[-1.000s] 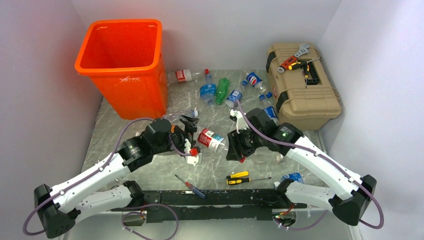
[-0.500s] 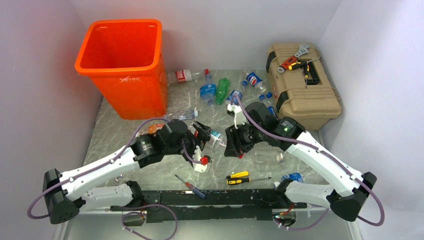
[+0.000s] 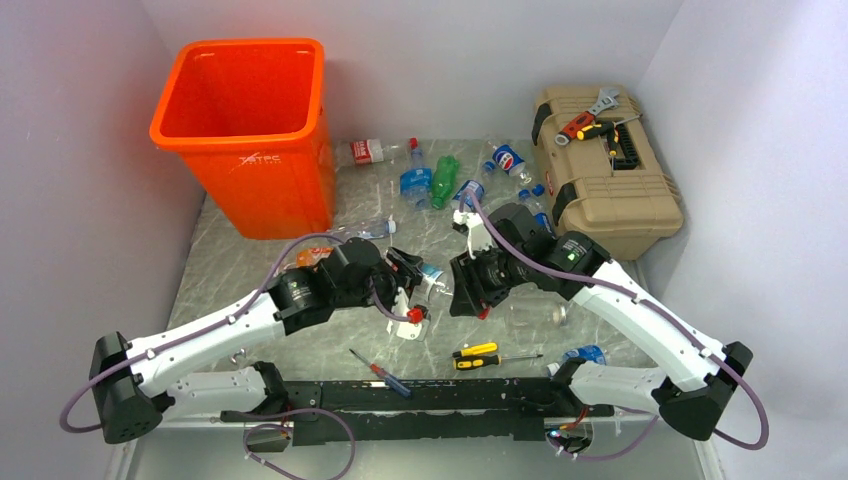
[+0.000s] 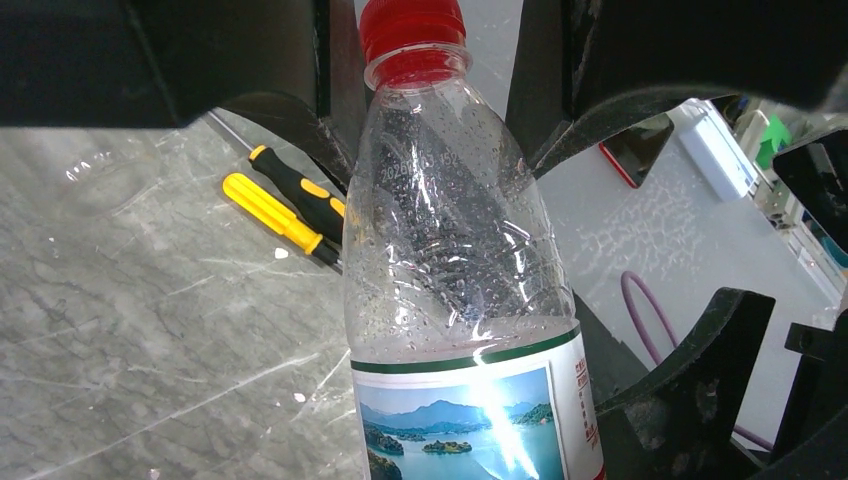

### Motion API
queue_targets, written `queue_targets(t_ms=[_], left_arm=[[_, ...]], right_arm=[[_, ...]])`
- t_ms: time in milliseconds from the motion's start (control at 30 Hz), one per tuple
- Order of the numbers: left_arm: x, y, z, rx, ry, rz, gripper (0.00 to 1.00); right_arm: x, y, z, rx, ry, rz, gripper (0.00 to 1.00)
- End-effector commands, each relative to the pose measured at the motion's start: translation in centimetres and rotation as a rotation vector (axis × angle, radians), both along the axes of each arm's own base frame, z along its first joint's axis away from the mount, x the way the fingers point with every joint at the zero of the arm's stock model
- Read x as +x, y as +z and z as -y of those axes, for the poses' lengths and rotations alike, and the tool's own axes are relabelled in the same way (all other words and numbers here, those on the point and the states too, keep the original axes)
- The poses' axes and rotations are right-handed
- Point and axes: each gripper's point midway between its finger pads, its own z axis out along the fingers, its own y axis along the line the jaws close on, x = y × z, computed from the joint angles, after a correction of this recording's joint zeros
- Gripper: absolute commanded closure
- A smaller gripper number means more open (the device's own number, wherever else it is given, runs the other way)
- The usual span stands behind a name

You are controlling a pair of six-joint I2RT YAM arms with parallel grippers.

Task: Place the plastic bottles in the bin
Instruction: Pick up the plastic bottle at the center of the board.

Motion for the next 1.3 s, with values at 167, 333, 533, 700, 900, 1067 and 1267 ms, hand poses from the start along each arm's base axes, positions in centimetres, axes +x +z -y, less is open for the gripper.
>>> queue_targets(t_ms=[167, 333, 533, 700, 900, 1067, 1267], left_arm=[[0.6, 1.3, 1.1, -0.070, 0.051, -0.011, 0.44], [0.3, 2.6, 1.4, -0.148, 0.090, -0.084, 0.50], [-0.2, 2.1, 1.0, -0.210, 0.157, -0.185, 0.54], [-2.0, 3.9, 2.0, -0.425, 0.183, -0.455, 0.50], [-3.5, 5.2, 3.2, -0.616, 0.193, -0.752, 0.50], [-5.1, 10.0, 3.2, -0.872, 0.137, -0.947, 0.50], [-6.3, 15.6, 2.0, -1.129, 0.043, -1.114, 0.42]], right_arm=[[-0.3, 3.9, -0.7, 0.109, 0.012, 0.066, 0.28], [0.8, 7.7, -0.5, 0.192, -0.057, 0.175, 0.00], [2.9, 13.1, 1.0, 0.333, -0.194, 0.408, 0.00], [2.8, 19.1, 4.6, 0.610, -0.317, 0.729, 0.00], [1.3, 21.7, 8.3, 0.820, -0.403, 0.949, 0.00], [1.2, 20.2, 8.6, 0.839, -0.426, 0.928, 0.00], [1.1, 18.6, 5.1, 0.898, -0.321, 0.827, 0.00]])
